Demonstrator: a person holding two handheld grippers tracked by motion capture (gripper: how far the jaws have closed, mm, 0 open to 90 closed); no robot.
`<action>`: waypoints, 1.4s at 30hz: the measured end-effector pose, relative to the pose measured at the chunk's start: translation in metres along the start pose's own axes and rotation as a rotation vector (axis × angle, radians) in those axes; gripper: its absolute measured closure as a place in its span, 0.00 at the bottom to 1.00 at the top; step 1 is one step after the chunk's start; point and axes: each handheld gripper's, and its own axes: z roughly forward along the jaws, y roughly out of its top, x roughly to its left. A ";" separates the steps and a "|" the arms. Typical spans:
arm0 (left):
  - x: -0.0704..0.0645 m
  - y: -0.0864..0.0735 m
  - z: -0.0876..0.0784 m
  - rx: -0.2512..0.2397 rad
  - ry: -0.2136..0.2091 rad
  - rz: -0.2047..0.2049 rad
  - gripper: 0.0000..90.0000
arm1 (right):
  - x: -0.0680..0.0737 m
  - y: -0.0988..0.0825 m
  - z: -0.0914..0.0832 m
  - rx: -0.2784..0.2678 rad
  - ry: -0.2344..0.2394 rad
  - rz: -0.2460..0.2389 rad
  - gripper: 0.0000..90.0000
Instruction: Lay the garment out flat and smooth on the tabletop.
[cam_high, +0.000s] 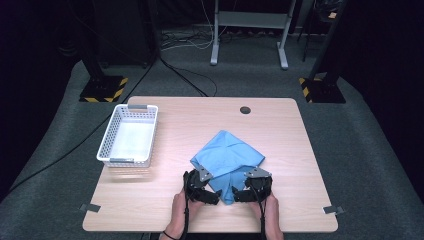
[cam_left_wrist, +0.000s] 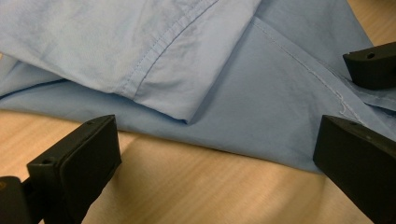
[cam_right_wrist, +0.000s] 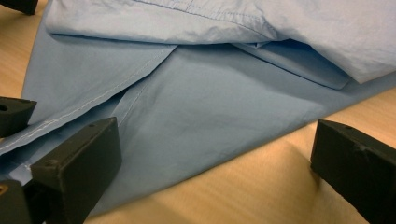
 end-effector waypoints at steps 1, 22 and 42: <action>-0.001 -0.001 -0.001 0.002 -0.001 0.003 0.01 | 0.001 -0.002 -0.002 -0.001 -0.003 -0.001 0.01; -0.031 -0.015 -0.015 -0.005 -0.008 0.028 0.01 | 0.012 -0.023 -0.023 0.003 0.009 -0.005 0.01; -0.047 -0.022 -0.022 0.002 -0.044 0.037 0.01 | 0.018 -0.037 -0.038 0.008 0.020 -0.018 0.01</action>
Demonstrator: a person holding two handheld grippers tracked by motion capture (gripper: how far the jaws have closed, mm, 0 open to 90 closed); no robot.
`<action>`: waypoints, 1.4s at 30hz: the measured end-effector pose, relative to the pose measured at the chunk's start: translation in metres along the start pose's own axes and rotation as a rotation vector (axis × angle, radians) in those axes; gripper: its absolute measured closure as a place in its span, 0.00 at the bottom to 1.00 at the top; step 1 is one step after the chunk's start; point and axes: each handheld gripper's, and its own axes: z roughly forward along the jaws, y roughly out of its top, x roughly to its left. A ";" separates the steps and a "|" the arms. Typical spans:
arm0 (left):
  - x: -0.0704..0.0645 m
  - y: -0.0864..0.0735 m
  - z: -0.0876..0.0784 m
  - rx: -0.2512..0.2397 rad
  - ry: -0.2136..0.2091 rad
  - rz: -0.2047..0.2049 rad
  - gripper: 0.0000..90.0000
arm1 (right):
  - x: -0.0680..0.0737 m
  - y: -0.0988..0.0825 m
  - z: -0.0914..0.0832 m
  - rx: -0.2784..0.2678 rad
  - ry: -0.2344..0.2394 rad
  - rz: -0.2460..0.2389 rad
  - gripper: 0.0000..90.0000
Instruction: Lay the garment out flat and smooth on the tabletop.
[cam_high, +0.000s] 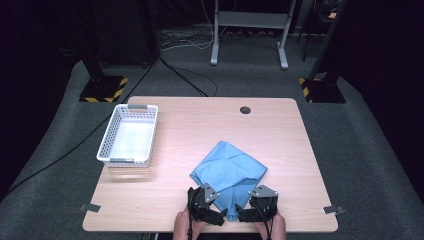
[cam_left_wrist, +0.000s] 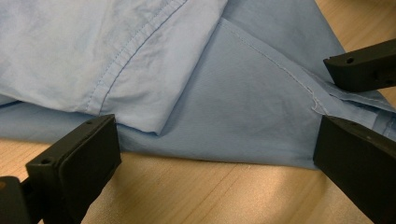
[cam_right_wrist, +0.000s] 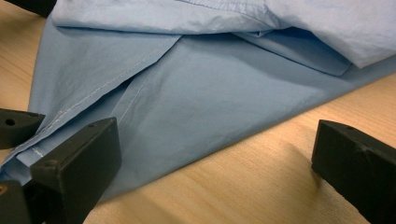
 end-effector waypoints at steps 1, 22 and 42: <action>0.001 0.000 0.000 0.001 -0.004 0.002 0.00 | -0.001 0.000 0.000 0.008 0.013 0.009 0.00; 0.097 -0.009 -0.022 -0.014 0.185 -0.229 0.01 | -0.015 0.022 0.024 -0.012 0.009 -0.004 0.00; 0.099 -0.003 -0.003 -0.003 0.212 -0.215 0.00 | -0.009 0.028 0.023 -0.052 0.016 0.003 0.03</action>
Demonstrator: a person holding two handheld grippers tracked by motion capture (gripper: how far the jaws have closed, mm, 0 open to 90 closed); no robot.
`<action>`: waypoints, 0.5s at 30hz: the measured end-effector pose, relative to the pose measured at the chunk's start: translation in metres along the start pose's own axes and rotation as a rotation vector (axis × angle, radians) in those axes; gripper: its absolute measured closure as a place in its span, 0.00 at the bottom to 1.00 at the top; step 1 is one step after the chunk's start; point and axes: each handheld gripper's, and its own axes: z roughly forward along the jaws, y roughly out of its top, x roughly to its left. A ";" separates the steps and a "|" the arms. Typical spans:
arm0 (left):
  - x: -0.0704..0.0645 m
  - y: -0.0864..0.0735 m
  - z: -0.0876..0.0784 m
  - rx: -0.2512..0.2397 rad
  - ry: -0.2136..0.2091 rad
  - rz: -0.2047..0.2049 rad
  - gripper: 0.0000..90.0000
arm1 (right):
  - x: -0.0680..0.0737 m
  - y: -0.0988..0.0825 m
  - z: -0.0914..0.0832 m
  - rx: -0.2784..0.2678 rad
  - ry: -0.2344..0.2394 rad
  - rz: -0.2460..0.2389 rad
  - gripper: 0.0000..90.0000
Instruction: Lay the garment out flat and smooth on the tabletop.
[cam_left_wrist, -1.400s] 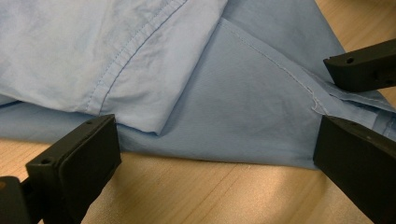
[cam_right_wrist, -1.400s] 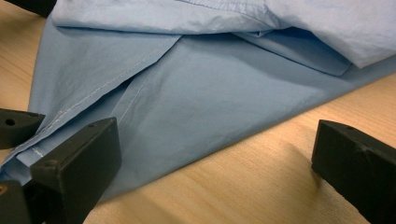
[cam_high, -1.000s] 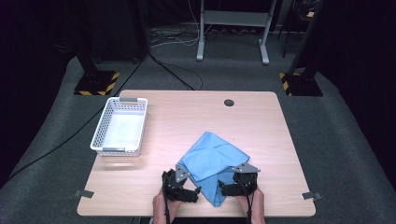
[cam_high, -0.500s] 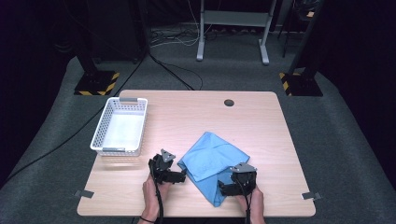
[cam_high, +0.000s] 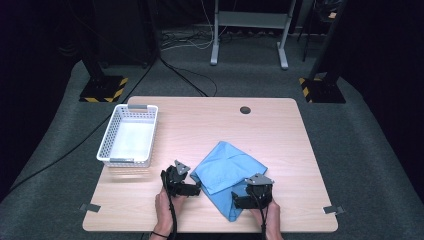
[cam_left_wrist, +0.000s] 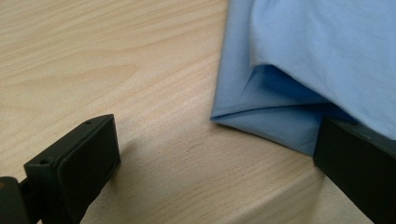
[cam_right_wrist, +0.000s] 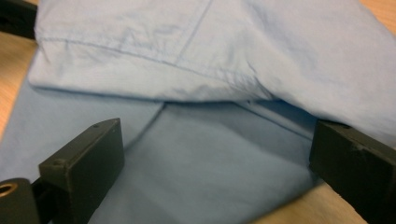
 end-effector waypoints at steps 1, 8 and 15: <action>0.000 0.000 0.000 0.000 0.000 0.000 0.00 | 0.000 0.000 0.000 0.000 0.000 0.000 0.03; 0.000 0.000 0.000 0.002 -0.003 0.003 0.00 | 0.021 0.026 0.007 0.004 0.039 -0.054 0.02; 0.000 0.000 0.000 0.000 -0.004 0.003 0.00 | 0.044 0.054 0.028 0.060 0.095 -0.125 0.03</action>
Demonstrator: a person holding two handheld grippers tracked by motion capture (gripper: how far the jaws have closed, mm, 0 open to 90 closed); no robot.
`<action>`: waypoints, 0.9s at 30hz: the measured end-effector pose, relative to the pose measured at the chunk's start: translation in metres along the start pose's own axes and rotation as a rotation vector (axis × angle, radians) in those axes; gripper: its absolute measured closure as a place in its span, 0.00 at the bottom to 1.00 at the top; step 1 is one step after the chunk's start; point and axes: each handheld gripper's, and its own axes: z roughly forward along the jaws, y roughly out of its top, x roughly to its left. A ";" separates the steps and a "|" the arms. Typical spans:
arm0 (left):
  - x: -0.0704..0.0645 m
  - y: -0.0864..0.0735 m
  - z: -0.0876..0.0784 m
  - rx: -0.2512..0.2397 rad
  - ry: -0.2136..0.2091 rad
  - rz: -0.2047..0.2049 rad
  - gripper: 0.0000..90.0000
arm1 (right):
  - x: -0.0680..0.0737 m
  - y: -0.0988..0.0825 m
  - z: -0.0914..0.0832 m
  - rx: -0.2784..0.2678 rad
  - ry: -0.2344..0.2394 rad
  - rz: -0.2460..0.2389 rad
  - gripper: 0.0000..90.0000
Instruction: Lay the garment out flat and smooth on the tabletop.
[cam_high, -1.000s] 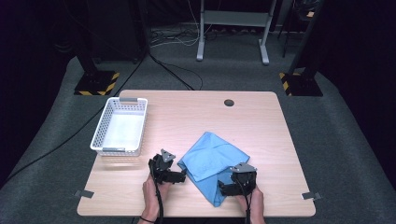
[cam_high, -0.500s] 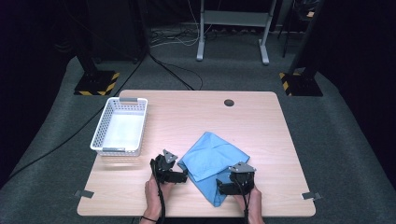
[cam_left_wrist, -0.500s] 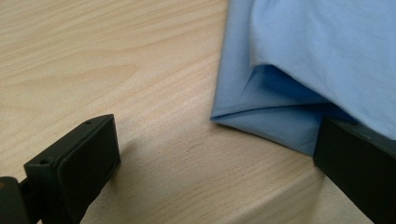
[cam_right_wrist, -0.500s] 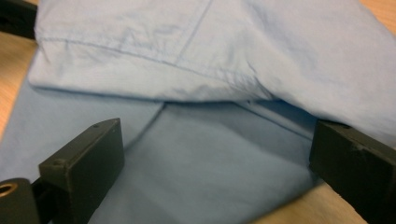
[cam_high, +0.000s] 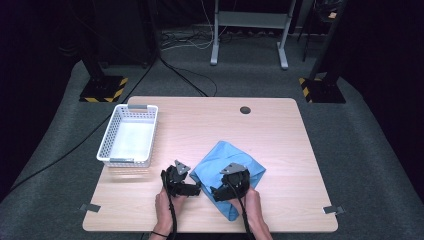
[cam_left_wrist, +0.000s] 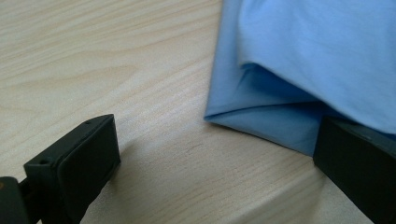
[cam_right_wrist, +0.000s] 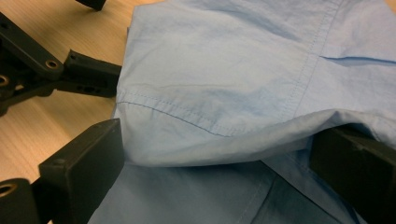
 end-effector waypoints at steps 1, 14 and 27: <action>0.000 0.000 0.000 0.000 -0.001 0.002 0.00 | 0.002 0.002 0.001 0.003 -0.006 -0.013 0.04; 0.000 0.000 0.000 0.001 -0.002 0.004 0.00 | 0.021 -0.004 -0.019 0.019 -0.018 -0.074 0.08; 0.000 0.000 0.000 0.001 -0.004 0.005 0.00 | 0.023 0.005 -0.025 -0.005 0.013 -0.073 0.07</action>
